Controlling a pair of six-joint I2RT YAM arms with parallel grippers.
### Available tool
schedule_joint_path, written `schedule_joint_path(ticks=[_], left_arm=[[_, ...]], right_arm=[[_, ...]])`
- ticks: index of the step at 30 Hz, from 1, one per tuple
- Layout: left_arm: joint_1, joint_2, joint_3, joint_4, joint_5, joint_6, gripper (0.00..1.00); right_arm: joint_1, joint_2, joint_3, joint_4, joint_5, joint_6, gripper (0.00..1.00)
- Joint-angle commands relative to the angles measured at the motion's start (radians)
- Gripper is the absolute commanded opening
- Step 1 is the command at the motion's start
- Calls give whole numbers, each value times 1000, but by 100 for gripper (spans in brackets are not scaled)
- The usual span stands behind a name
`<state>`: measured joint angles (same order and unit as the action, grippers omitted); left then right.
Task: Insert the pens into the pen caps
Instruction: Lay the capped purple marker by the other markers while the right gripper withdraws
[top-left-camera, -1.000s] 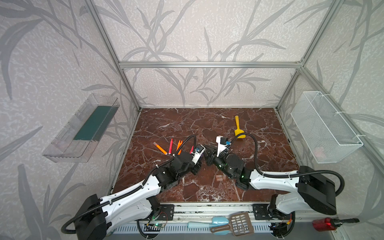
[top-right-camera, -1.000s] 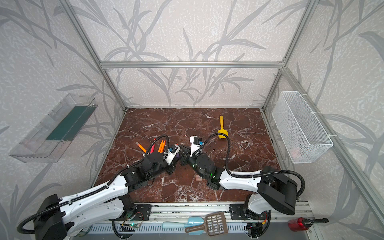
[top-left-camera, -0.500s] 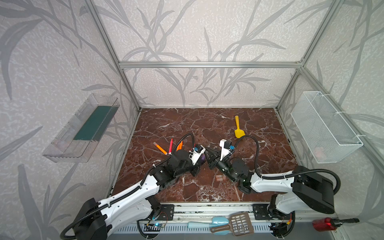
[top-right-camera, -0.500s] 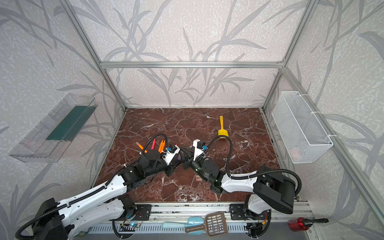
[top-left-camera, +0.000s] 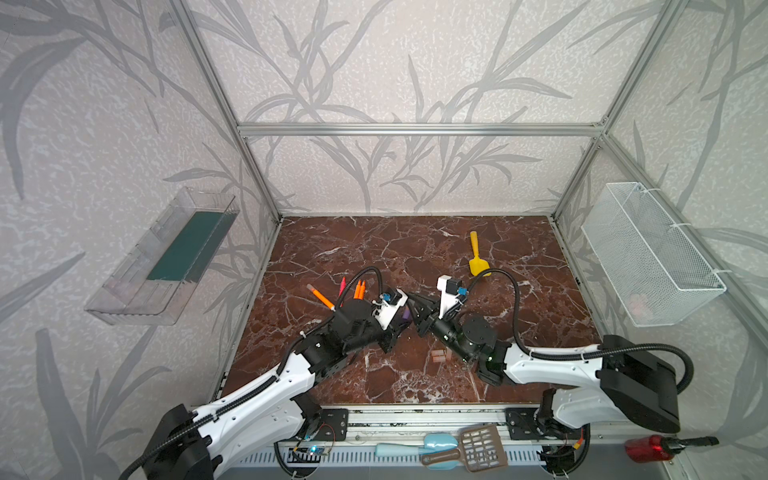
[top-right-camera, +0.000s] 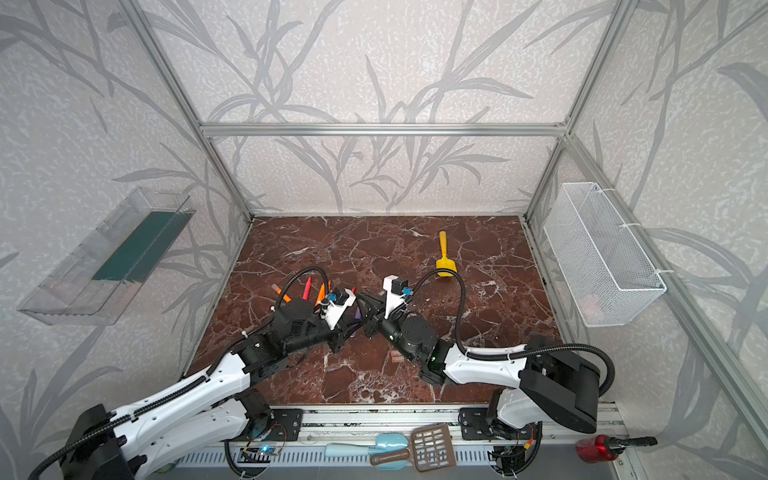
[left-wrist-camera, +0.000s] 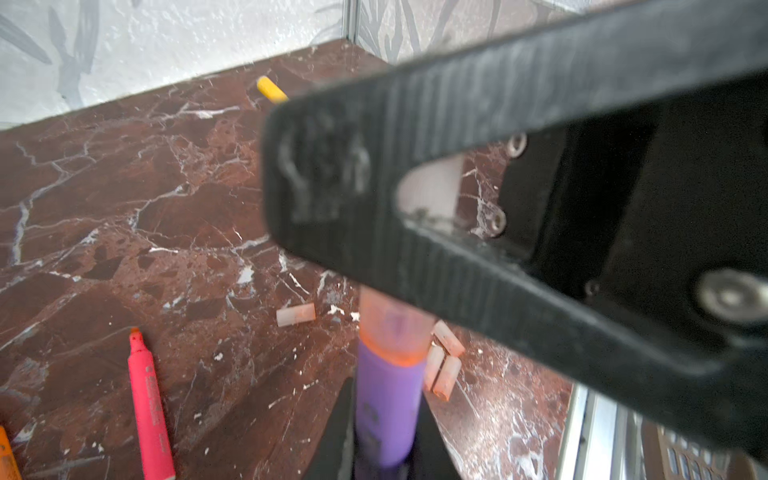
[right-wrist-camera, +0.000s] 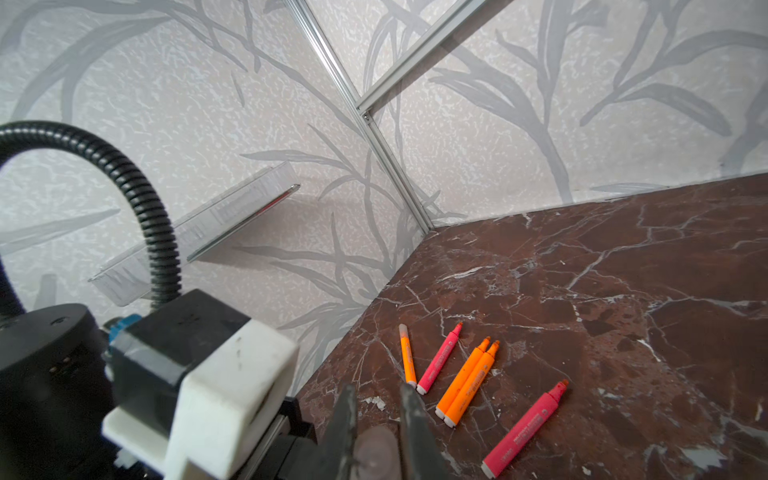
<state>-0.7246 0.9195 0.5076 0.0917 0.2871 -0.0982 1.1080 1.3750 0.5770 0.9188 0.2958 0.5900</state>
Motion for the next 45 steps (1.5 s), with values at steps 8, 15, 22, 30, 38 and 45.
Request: schedule_joint_path(ticks=[8,15,22,30,38,45], left_arm=[[72,84,-87,533,-191,-157,0],[87,141,-120,468,-387,-227,0],[223,140,-45,155,-489,-330,0],[473,141,-15,-54,-493,-475,0],[721,197,-52,-37,-483,-670,0],[801,357,-20,38,-454,-780,0]], right_arm=[[-60,-101,37,-565,-92,32,36],[-116,-285,-56,-631,6,10,74],[-189,-437,-117,-750,106,-35,77],[-389,-544,-154,-841,220,-140,82],[-579,-484,-150,-876,286,-185,82],[-593,-431,-170,-822,310,-173,82]])
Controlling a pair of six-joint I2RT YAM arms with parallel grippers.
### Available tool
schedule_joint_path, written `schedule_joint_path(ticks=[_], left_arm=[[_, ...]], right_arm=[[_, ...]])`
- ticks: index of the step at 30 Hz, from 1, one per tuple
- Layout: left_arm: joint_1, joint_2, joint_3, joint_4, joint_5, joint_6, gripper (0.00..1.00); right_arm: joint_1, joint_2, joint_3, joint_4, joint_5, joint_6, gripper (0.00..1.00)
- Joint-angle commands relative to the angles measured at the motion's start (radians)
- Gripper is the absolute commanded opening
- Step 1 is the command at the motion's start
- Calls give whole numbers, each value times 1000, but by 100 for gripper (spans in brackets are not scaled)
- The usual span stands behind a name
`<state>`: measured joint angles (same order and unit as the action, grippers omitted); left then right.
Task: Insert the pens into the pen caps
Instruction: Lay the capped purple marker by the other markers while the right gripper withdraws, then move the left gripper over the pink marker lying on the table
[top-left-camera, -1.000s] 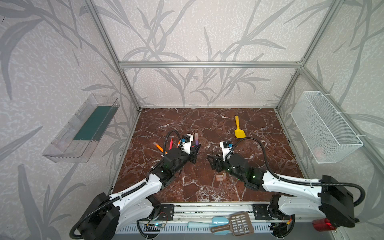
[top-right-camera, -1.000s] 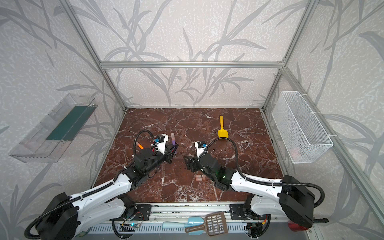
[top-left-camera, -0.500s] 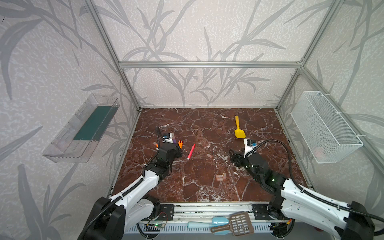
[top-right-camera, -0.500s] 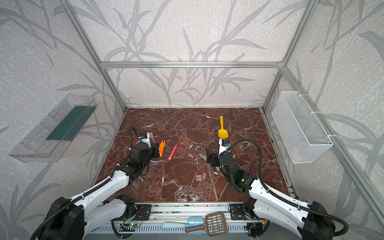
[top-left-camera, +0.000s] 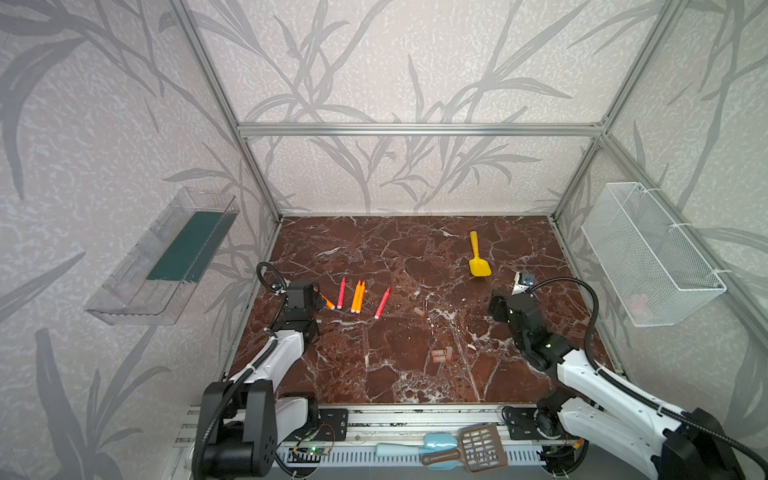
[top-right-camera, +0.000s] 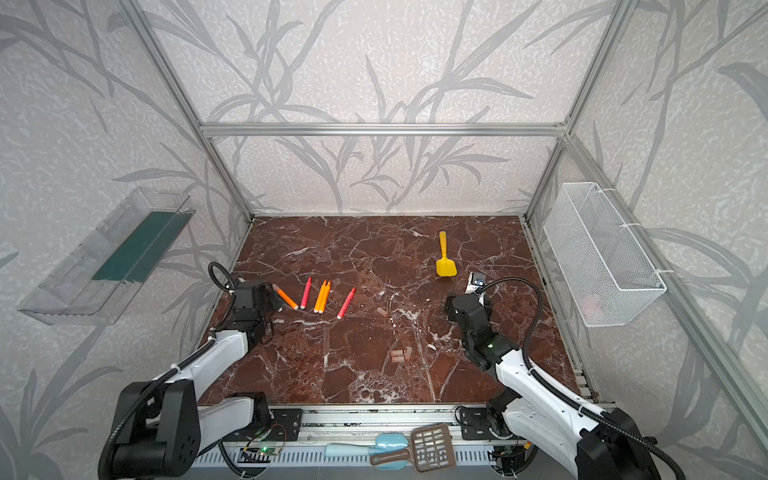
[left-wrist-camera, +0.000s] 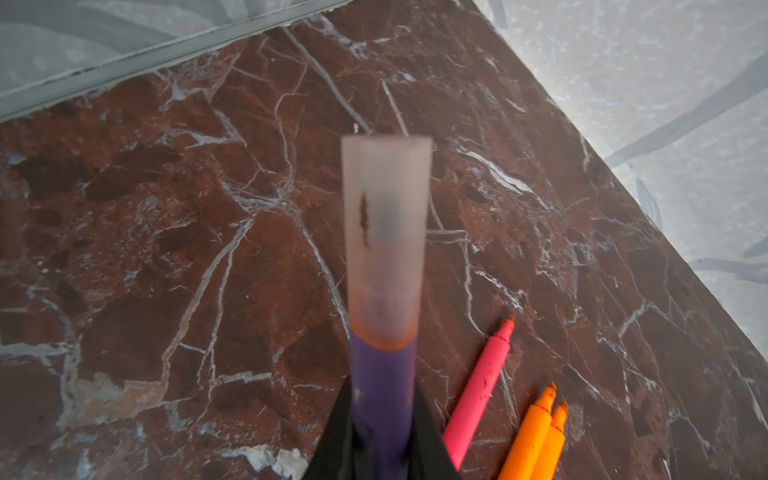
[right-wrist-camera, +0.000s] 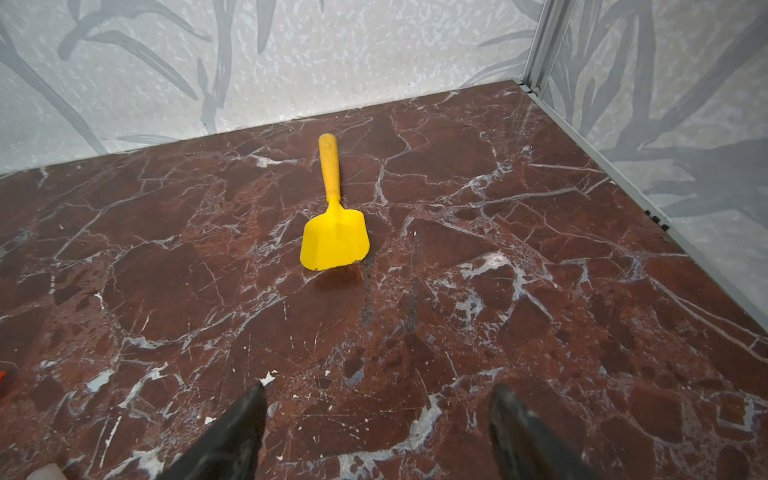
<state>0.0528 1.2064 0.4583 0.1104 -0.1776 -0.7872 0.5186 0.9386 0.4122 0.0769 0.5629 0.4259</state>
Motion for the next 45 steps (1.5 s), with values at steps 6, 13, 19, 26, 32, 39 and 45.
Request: schedule_joint_path(ticks=[6,13,19,26,32,39,45], left_arm=[[96,265,55,116,115,-186,0],[110,285,57,144,138,-191,2],[115,282,52,144,126,-196,13],[116,273,45,147,142,-192,25],[116,258,46,146,181,-180,33],[114,108,86,-7,184,-100,40],[107,-136,88,-141,210,21,46]], right_arm=[[-4,-7,-20,31,23,-13,82],[-6,-1,-21,37,15,-12,82],[-8,-11,-27,38,14,-11,83],[-6,-26,-39,51,11,-13,83],[-6,-15,-30,39,2,-10,83],[-7,-10,-30,42,2,-7,83],[-7,-15,-36,49,2,-8,83]])
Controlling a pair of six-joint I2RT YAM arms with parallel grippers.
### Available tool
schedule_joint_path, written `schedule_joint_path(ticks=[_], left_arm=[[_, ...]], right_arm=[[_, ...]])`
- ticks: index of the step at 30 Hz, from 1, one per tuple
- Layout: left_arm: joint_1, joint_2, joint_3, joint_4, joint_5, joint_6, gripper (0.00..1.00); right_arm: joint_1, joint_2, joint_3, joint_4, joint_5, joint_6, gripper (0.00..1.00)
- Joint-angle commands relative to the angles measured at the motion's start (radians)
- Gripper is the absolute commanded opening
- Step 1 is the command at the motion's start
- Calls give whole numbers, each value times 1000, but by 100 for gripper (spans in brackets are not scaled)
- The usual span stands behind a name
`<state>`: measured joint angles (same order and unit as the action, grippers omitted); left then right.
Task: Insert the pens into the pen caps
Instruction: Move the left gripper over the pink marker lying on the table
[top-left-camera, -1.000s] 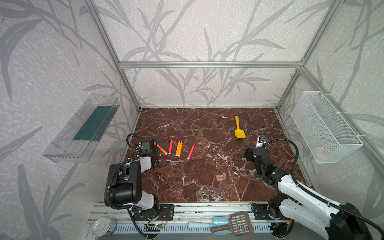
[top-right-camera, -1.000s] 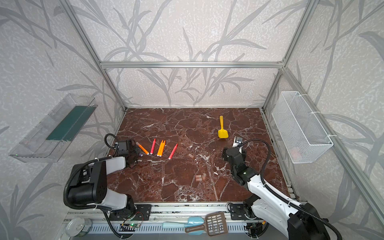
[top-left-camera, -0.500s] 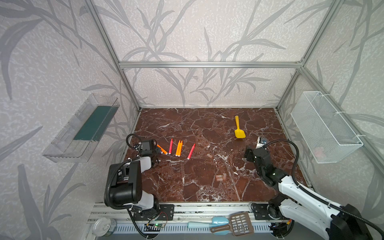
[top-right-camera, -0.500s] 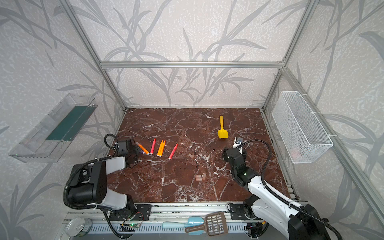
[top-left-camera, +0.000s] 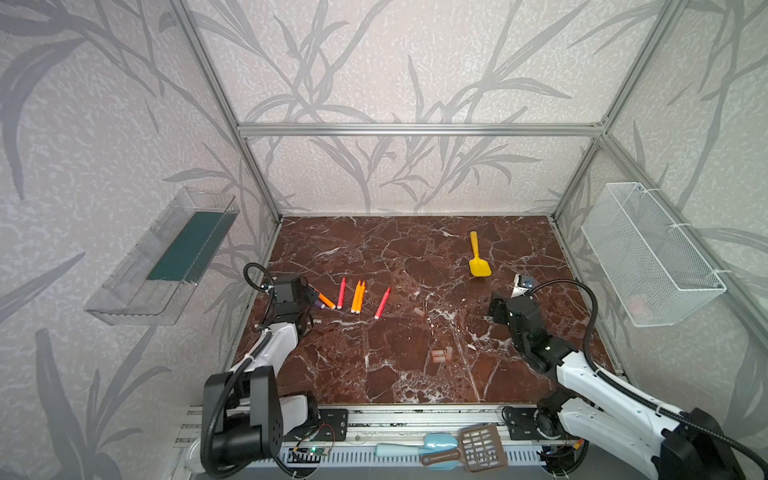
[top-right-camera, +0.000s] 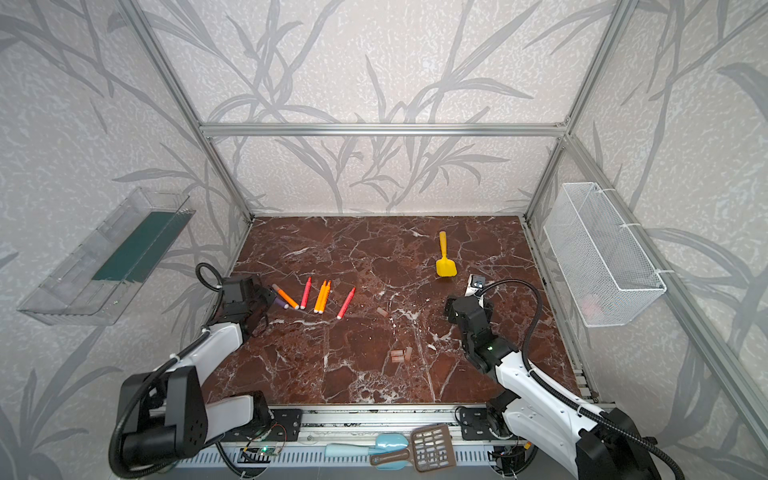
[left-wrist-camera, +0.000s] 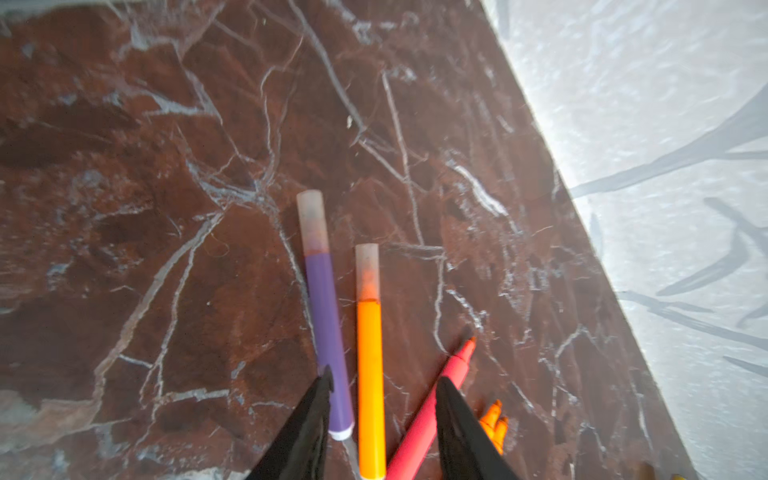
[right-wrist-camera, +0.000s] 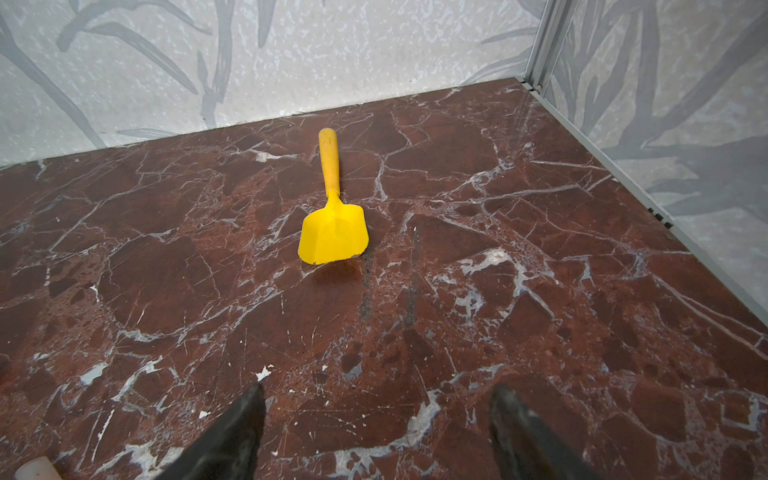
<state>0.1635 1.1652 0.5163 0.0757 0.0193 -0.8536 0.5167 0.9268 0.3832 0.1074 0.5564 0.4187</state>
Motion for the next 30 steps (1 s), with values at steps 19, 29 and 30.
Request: schedule_joint_path(ticks=[19,29,30], left_arm=[[-562,-204,33,-71,170,414,58],[-772,87,136,-64,90,511,48],[-778,114,145,-65,72,514,47]], right_arm=[[-5,3,0,7,-16,-2,83],[-5,-6,-6,10,-23,-5,83],[-4,-8,-3,2,-25,-4,83]])
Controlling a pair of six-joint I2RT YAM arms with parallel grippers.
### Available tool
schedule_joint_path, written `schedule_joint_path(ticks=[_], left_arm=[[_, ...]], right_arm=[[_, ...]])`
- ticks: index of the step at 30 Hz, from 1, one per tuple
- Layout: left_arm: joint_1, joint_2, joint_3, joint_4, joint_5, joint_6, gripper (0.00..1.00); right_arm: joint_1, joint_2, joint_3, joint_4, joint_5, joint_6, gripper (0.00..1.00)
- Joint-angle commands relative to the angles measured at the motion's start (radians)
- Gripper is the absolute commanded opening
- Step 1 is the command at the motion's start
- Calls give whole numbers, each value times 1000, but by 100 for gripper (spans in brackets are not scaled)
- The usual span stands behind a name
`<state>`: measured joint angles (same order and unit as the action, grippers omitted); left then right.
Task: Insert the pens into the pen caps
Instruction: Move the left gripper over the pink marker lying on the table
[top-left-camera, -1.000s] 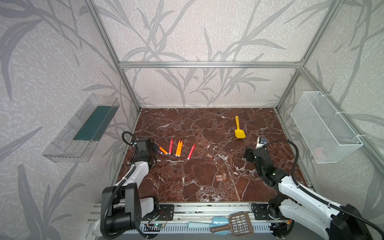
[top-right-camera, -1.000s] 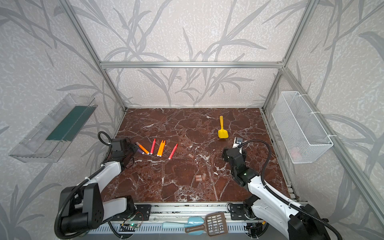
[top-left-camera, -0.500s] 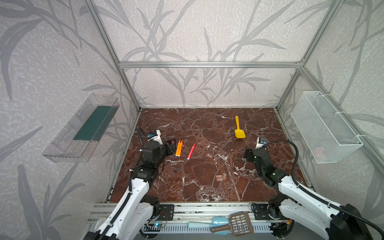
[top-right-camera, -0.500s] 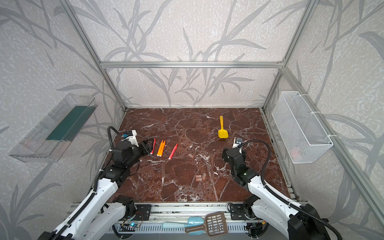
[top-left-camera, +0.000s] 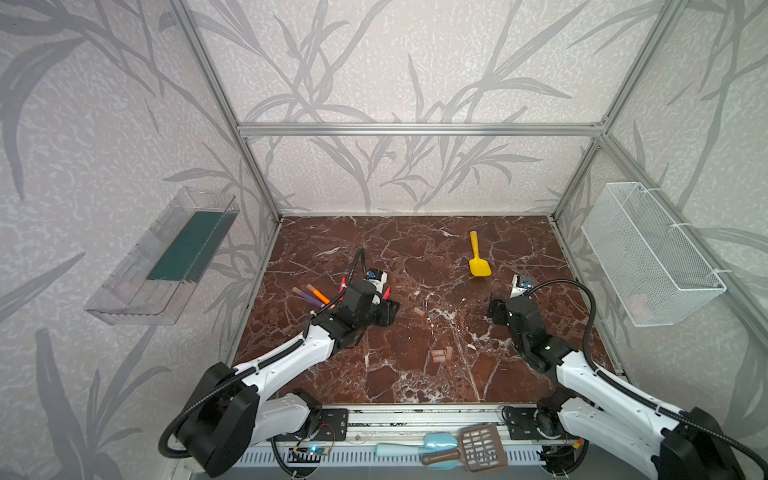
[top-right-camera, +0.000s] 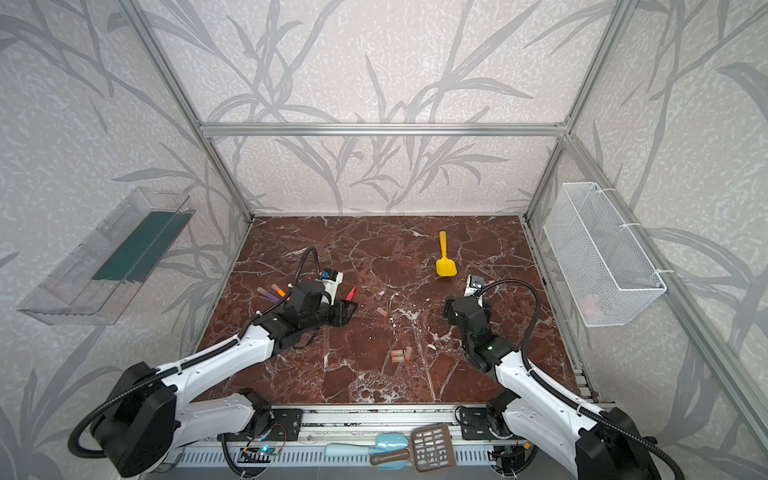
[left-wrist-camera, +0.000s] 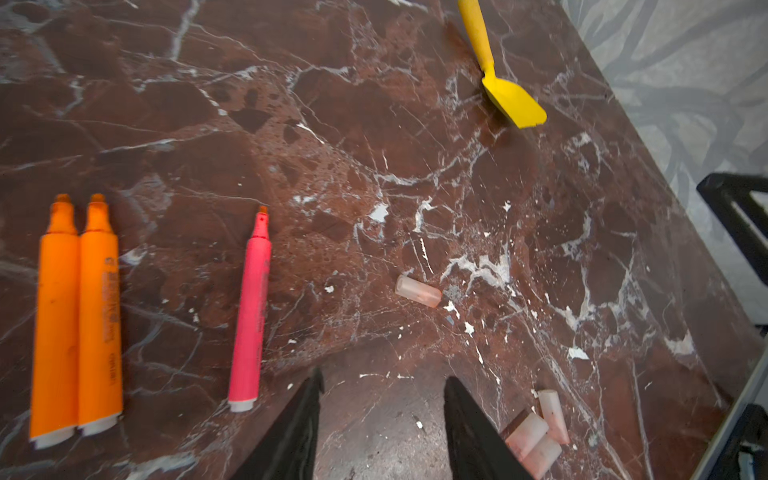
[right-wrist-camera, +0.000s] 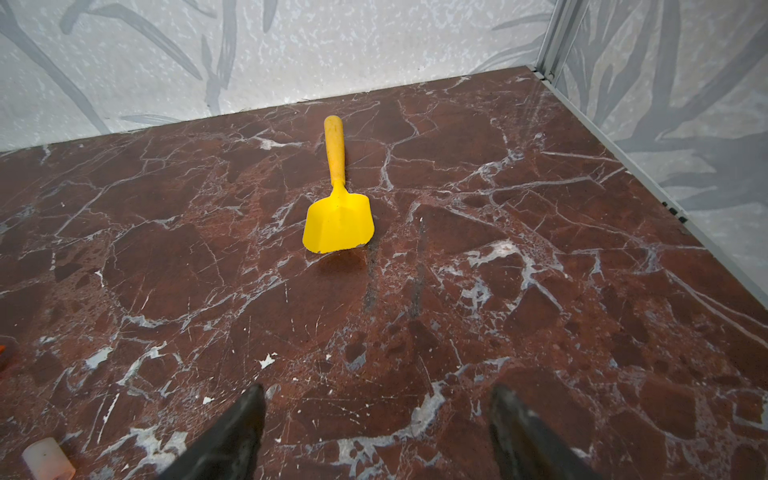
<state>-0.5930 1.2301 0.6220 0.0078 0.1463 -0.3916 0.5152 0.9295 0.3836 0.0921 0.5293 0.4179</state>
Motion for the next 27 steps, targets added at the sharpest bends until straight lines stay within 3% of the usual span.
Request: schedule_joint_path(ticks=[1,10,21,27], left_arm=[[-24,72,43,2,-73,53,46],[-27,247,108,-54,-393,15,45],[-26,446,220,-131,-400,13,46],[-27,498,262,-192,-441,0,41]], right_arm=[[-3,-11,0,6,0,-3,83],[-3,-18,-2,5,-12,-6,83],[-4,-29,-3,-5,-28,-10,83],[-3,-22,-11,17,-18,-11,83]])
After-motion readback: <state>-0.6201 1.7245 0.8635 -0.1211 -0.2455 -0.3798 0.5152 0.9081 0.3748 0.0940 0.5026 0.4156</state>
